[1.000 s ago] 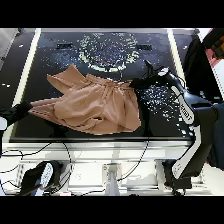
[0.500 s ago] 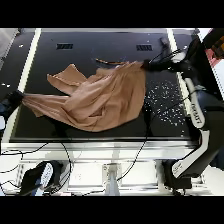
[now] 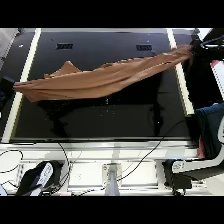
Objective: Fold the clothes and pants, and hang the long-sleeved shirts on hangers.
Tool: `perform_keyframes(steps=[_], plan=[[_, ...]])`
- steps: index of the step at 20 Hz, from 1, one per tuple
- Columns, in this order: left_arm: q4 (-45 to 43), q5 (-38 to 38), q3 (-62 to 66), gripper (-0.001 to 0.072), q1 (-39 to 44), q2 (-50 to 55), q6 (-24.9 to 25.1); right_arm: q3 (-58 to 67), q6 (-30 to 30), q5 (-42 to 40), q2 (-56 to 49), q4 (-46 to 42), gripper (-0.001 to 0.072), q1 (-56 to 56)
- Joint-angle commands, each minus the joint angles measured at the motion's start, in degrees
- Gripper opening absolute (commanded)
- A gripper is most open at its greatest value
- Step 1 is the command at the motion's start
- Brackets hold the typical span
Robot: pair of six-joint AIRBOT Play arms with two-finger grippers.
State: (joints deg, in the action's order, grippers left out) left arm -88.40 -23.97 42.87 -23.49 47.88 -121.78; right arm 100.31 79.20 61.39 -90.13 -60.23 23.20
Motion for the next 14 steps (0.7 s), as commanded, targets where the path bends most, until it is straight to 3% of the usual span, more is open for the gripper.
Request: perform_keyframes(steps=[1, 5, 11, 14], plan=[[-1.68, -10.51, 0.63, 0.0011, -3.08, 1.07, 5.53, -1.92, 0.2, 16.31, 5.88, -7.56, 0.0044, 6.49], [-6.32, -24.65, 0.61, 0.0013, -5.4, 1.57, 16.59, -10.14, -4.31, 23.02, 12.37, -14.67, 0.0044, 7.87], [-4.22, -25.16, 0.72, 0.0012, -4.59, 1.7, 22.23, -27.36, -6.73, 22.71, 21.24, -16.83, 0.0044, 7.82], [-2.14, -25.83, 2.08, 0.0012, -4.15, 1.66, 22.21, -33.2, -6.25, 22.14, 22.97, -17.55, 0.0044, 7.82]])
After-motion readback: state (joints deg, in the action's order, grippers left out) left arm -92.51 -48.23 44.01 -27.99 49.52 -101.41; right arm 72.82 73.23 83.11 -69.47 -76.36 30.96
